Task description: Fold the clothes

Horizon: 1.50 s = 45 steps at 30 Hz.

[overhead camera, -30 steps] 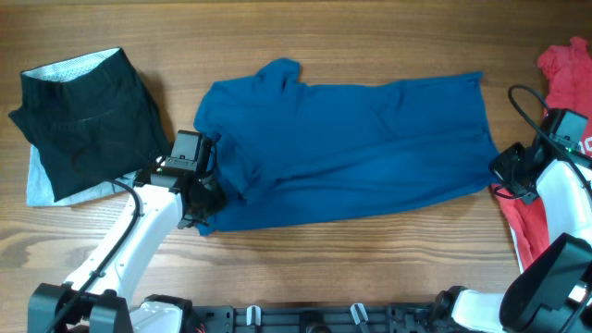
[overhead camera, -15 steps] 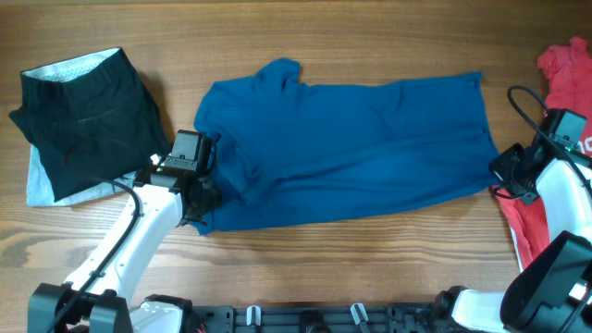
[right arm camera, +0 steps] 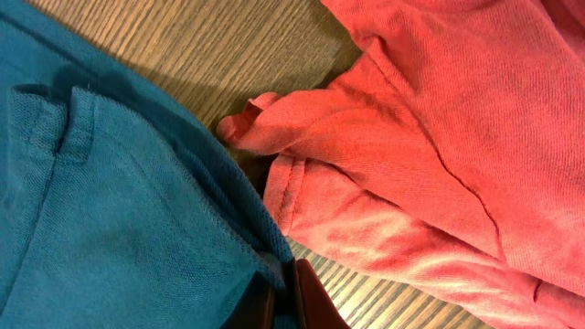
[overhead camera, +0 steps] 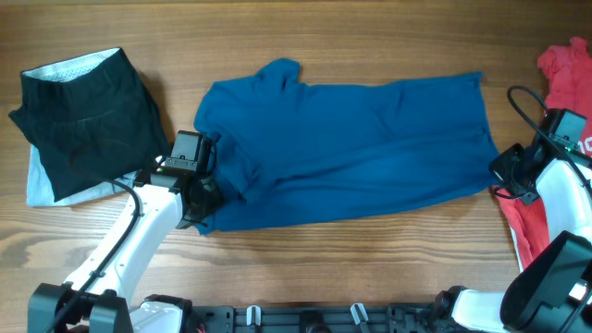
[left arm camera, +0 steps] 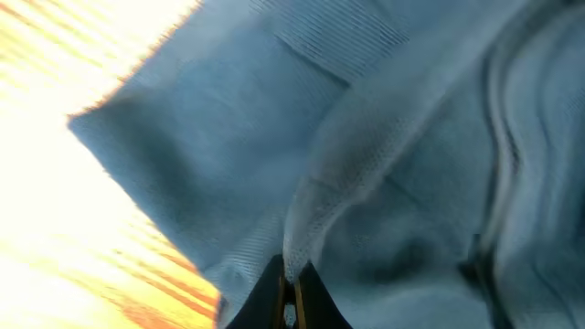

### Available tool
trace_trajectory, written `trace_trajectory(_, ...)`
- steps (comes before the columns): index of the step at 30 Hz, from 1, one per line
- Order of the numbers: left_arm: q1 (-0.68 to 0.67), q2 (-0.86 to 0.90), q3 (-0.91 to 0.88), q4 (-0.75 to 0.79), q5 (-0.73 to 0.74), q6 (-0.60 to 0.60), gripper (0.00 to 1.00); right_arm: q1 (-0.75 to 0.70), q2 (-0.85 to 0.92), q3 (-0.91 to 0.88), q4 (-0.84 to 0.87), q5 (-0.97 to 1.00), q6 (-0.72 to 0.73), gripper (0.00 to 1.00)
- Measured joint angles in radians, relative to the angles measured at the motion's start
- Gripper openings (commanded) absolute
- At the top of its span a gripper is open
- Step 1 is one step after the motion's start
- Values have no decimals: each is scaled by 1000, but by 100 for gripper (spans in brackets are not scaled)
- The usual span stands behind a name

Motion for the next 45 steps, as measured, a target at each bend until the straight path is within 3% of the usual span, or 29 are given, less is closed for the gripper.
trace_trajectory(6,64,0,0,3,-187,-53,4,0,0,0,0,6,0,4)
trace_trajectory(11,140,0,0,27,-230,-71,5,1,0,0,0,8,0,4)
trace_trajectory(14,155,0,0,67,-213,-60,25,4,0,0,0,8,0,4)
trace_trajectory(18,160,0,0,99,-188,-32,43,4,0,0,0,14,0,4)
trace_trajectory(22,160,0,0,99,-170,-9,42,4,0,0,0,15,0,7)
trace_trajectory(25,160,0,0,98,-167,23,41,4,0,0,-1,17,-6,32)
trace_trajectory(27,160,-5,7,94,-150,47,41,4,0,0,-2,23,-10,59)
trace_trajectory(29,160,-21,24,104,-124,60,42,4,0,0,-9,29,0,63)
trace_trajectory(32,160,-57,55,145,-67,69,41,4,0,0,-15,34,-4,62)
trace_trajectory(36,160,-79,75,167,20,73,39,4,0,0,-11,9,-9,46)
trace_trajectory(39,159,-76,75,165,69,74,39,4,0,0,13,-62,-48,41)
trace_trajectory(42,146,-56,75,164,97,74,40,6,0,0,16,-131,-81,41)
trace_trajectory(45,117,4,75,161,132,77,40,27,3,0,27,-175,-108,52)
